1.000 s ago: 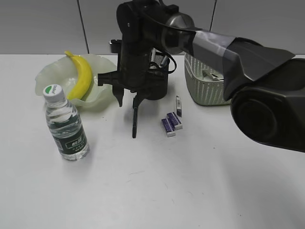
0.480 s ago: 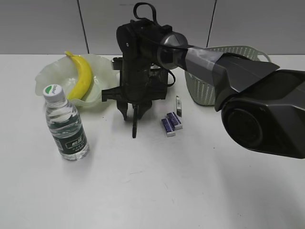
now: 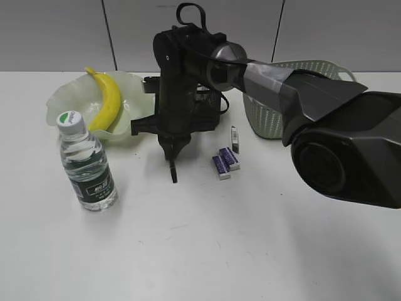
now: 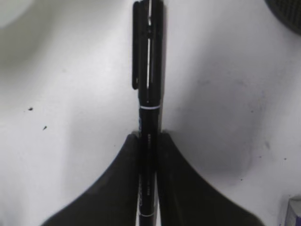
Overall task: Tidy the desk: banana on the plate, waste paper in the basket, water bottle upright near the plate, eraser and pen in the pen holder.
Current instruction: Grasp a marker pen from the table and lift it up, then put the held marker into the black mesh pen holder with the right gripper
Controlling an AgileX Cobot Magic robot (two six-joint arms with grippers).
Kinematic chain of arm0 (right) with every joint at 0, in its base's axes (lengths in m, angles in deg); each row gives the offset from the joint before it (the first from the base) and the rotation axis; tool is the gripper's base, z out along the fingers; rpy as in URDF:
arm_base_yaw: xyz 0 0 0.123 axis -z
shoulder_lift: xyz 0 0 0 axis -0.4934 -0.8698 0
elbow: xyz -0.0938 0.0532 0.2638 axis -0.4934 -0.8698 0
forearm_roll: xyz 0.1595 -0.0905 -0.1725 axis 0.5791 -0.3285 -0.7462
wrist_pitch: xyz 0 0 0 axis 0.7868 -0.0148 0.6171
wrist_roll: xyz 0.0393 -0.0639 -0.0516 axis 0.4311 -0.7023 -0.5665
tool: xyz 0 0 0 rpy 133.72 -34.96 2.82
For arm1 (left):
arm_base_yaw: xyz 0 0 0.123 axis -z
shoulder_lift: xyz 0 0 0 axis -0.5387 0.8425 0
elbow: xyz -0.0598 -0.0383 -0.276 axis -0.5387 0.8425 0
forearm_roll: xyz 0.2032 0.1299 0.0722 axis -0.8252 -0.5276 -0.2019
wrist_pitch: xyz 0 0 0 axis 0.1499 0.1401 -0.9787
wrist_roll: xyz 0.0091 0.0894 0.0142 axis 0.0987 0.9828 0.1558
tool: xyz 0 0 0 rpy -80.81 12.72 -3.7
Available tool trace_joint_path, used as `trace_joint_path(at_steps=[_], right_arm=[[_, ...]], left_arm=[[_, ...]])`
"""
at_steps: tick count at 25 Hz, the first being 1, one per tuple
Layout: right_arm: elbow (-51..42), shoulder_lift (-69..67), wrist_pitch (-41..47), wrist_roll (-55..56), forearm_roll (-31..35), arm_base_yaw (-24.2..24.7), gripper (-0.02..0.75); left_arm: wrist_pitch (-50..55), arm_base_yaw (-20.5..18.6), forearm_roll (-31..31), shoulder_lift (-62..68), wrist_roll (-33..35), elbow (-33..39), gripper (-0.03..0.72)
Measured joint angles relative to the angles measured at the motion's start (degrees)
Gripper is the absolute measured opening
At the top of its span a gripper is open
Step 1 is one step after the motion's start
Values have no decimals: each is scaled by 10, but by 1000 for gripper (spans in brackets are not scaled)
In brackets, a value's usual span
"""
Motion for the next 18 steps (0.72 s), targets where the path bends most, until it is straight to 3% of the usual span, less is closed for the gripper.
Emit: trace_joint_path(at_steps=[13, 18], right_arm=[[-2, 95, 0, -1, -18, 0, 81], [-2, 148, 1, -9, -75, 0, 81]], left_arm=[[0, 0, 0, 0, 0, 0, 301], [0, 0, 0, 0, 0, 0, 301]])
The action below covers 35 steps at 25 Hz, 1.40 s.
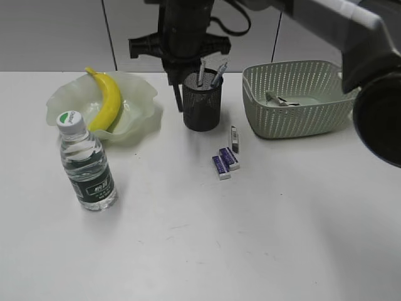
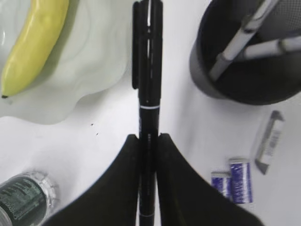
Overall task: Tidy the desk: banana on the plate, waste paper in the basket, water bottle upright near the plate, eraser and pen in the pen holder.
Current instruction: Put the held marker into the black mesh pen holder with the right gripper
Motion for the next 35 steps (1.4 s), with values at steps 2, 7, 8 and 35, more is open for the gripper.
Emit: trace_joint_path(at_steps=[2, 7, 8, 35], right_arm=[[0, 22, 0, -10, -29, 0, 81], [0, 63, 1, -33, -73, 0, 81], [0, 70, 1, -36, -76, 0, 81], [-216, 113, -284, 29, -203, 0, 81]], left_arm=[[0, 0, 0, 0, 0, 0, 301], [0, 0, 0, 0, 0, 0, 301], [0, 0, 0, 0, 0, 0, 301], [0, 0, 0, 0, 0, 0, 301]])
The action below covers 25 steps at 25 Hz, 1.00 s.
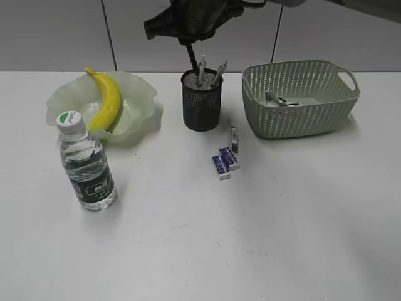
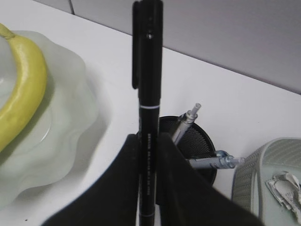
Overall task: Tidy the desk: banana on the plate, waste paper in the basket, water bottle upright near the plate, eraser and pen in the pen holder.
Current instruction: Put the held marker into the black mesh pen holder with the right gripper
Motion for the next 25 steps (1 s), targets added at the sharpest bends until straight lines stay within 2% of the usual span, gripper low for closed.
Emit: trace_joint_path(at_steps=[7, 13, 17, 25], right_arm=[[-131, 37, -139, 134, -119, 2, 81], [-181, 39, -222, 279, -229, 32, 81], [-186, 39, -253, 305, -247, 53, 81], [-188, 10, -281, 310, -252, 53, 81]], left_arm=[[0, 0, 0, 0, 0, 0, 301], [0, 0, 0, 0, 0, 0, 301], [0, 0, 0, 0, 0, 0, 301], [0, 0, 0, 0, 0, 0, 301]])
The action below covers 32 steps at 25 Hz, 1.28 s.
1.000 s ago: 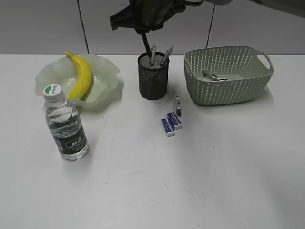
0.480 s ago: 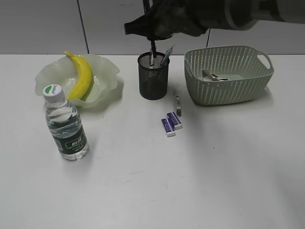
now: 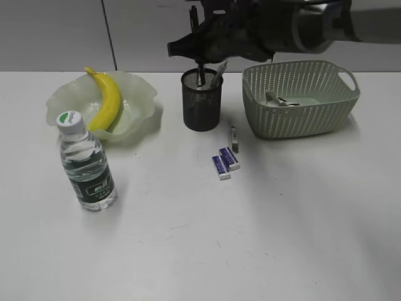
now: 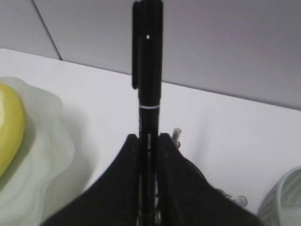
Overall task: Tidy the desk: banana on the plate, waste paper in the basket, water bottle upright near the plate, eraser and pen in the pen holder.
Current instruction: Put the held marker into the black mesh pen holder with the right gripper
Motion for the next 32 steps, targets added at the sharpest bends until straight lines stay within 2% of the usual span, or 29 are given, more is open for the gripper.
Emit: trace_joint_path(at_steps=[12, 15, 19, 21, 25, 29, 32], right_arm=[[-1, -45, -2, 1, -1, 0, 94], [-1, -51, -2, 1, -1, 0, 168], [-1, -51, -2, 1, -1, 0, 375], [-1, -51, -2, 1, -1, 0, 442], [-1, -47, 16, 1, -1, -1, 480], [-1, -12, 79, -9, 3, -5, 486], [-1, 33, 118, -99, 41, -11, 488]], left_arm=[[0, 0, 0, 0, 0, 0, 301], [0, 0, 0, 0, 0, 0, 301], [0, 0, 0, 0, 0, 0, 301], [0, 0, 0, 0, 0, 0, 301], [0, 0, 0, 0, 0, 0, 301], [0, 0, 0, 0, 0, 0, 301], [0, 0, 0, 0, 0, 0, 301]])
